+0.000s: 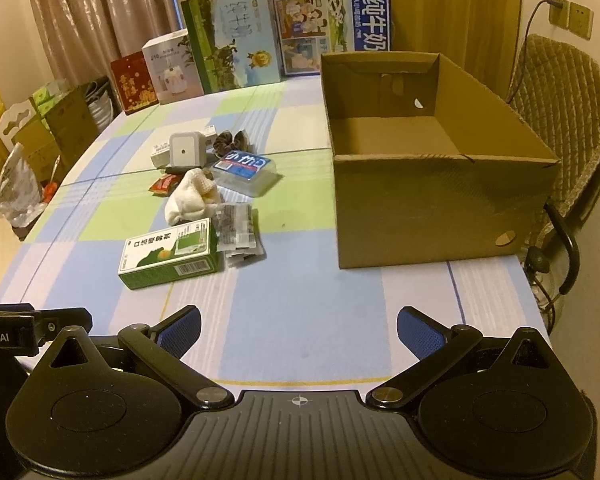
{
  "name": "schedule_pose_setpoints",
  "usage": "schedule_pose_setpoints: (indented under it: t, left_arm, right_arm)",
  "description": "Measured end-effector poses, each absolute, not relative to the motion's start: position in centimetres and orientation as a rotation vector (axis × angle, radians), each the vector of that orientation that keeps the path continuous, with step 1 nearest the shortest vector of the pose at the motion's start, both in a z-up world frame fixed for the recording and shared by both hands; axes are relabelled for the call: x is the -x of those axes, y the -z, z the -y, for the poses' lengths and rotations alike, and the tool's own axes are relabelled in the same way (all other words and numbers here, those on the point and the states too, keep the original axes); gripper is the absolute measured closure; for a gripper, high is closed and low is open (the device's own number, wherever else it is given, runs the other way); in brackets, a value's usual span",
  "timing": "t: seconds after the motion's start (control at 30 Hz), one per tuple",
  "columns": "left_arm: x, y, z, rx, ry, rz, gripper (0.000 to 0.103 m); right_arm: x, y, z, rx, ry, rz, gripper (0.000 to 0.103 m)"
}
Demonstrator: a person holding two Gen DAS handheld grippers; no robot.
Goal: Organize objects
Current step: 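Move both tools toward the items on the table, then grasp the green medicine box with the left tool while the right tool grasps the clear packet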
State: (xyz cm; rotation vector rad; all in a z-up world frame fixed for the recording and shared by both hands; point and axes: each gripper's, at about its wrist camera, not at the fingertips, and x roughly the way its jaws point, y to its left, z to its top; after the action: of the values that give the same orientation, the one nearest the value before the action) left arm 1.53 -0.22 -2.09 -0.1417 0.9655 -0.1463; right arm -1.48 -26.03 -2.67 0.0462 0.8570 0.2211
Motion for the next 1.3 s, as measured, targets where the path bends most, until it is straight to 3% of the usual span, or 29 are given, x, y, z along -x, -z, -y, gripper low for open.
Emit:
schedule_pose_setpoints:
  t: [0.33, 0.7, 0.8, 0.9, 1.07, 1.23, 1.3]
  left_arm:
    - [-3.7, 2.8, -1.0, 0.136, 0.227, -0.959, 0.001]
    - [-8.5, 4.2, 0.2, -0.151, 0.379, -0.902, 0.001]
    - [-10.0, 5.0, 1.2, -0.262, 0.450, -0.905, 0.009]
    - [-11.6, 6.2, 2.0, -0.344, 0.519, -0.940, 0.028]
    - [-12.9, 7.9, 3.7, -0.515, 0.591, -0.903, 0.028]
    - [-14.3, 9.0, 4.5, -0.559, 0.662, -0.930, 0.028]
    - [-14.8, 9.2, 4.2, -0.537, 0.617, -0.988, 0.033]
  right_arm:
    - [-0.1, 3.8, 24.7, -0.025, -0.279, -0.870, 0.002]
    - [-2.5, 5.7, 23.1, 0.023, -0.333, -0.895, 0.002]
    - [-3.3, 6.3, 22.9, 0.038, -0.348, -0.907, 0.002]
    - [-4.1, 6.9, 22.6, 0.058, -0.365, -0.916, 0.002]
    - [-5.4, 8.1, 21.9, 0.097, -0.392, -0.952, 0.012]
    - [-6.1, 9.0, 21.0, 0.120, -0.421, -0.968, 0.014]
    - [-6.5, 9.1, 20.6, 0.125, -0.426, -0.963, 0.014]
